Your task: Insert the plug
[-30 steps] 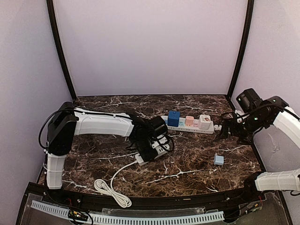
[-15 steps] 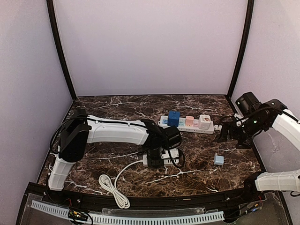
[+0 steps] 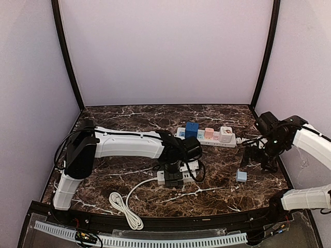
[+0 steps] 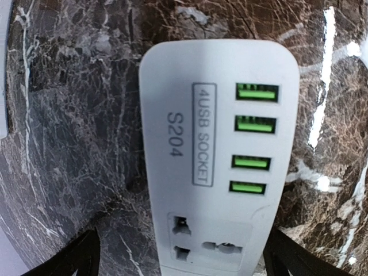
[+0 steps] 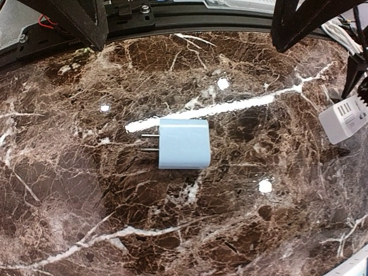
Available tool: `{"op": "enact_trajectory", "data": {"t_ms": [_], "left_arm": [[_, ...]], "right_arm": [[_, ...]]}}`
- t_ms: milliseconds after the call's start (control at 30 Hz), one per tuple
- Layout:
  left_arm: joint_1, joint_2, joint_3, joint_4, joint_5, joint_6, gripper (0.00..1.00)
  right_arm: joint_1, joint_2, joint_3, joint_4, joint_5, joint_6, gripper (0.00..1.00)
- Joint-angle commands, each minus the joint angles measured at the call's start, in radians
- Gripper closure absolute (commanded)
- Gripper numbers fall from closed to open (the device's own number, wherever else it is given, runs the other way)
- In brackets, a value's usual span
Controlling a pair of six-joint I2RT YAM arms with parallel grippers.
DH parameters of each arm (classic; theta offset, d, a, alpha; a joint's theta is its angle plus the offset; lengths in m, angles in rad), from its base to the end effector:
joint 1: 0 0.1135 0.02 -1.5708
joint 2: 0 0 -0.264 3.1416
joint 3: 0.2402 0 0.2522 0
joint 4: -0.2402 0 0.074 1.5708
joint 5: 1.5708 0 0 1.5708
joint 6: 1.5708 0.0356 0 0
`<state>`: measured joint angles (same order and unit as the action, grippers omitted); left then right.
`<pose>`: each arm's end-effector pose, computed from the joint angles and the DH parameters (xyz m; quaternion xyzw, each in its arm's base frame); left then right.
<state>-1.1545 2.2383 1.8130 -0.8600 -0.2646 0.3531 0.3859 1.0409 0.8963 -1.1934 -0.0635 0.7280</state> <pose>0.1953 -0.4186 0.1704 0.6579 0.7282 0.0652 0.1808 0.1501 0.0634 0.2588 0.1654 0.9789 0.0881 0.0819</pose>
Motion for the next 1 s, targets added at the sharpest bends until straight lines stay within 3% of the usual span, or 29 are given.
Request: {"op": "enact_trajectory", "data": {"t_ms": [0, 367, 600, 767, 967], "left_arm": [[-0.005, -0.103, 0.023, 0.023, -0.047, -0.059, 0.01], [-0.005, -0.288, 0.006, 0.034, -0.062, -0.264, 0.01], [-0.005, -0.43, -0.103, 0.048, -0.042, -0.393, 0.04], [-0.005, -0.496, -0.177, 0.067, -0.014, -0.48, 0.06], [-0.007, -0.575, -0.245, 0.093, 0.007, -0.562, 0.08]], "right_arm": [[-0.004, 0.036, -0.035, 0.024, 0.058, 0.01, 0.01], [-0.005, 0.125, -0.094, 0.129, 0.083, 0.055, 0.01], [-0.021, 0.197, -0.039, 0.072, 0.012, 0.402, 0.02], [-0.061, 0.247, -0.039, 0.062, -0.085, 0.564, 0.01], [-0.147, 0.154, -0.127, 0.141, -0.185, 0.772, 0.04]]}}
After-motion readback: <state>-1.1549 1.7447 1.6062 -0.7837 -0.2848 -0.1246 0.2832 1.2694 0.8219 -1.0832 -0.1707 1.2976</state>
